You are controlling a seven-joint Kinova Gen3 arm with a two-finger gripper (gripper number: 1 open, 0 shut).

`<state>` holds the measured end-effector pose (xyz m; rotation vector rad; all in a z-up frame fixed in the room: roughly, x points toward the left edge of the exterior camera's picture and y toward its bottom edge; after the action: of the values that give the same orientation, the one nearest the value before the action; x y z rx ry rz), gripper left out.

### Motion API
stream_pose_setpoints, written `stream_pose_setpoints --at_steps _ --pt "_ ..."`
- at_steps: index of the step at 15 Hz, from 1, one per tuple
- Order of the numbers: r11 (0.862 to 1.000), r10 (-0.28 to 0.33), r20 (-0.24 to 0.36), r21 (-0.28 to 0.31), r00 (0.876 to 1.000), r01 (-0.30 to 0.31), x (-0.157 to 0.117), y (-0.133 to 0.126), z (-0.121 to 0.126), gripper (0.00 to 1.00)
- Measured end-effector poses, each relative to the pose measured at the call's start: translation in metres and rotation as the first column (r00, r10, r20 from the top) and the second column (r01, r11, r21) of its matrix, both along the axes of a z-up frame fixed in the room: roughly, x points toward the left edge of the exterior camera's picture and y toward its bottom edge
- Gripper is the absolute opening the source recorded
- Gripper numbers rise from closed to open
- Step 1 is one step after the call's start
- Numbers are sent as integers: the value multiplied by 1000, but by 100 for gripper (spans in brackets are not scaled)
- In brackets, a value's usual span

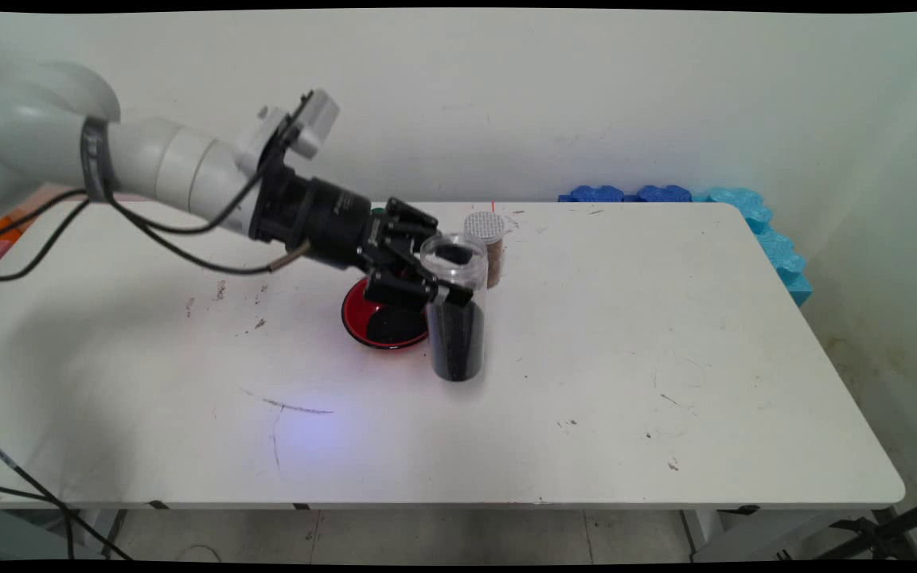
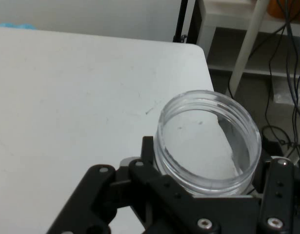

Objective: Place the picked object on the table

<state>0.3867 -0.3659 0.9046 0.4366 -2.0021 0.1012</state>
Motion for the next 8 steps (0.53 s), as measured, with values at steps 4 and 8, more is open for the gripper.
stream_pose_setpoints --at_steps 4,8 --pt "1000 1 9 4 1000 -1 -1 7 -24 0" --pt "1000 8 14 10 1000 -8 -1 12 -42 0"
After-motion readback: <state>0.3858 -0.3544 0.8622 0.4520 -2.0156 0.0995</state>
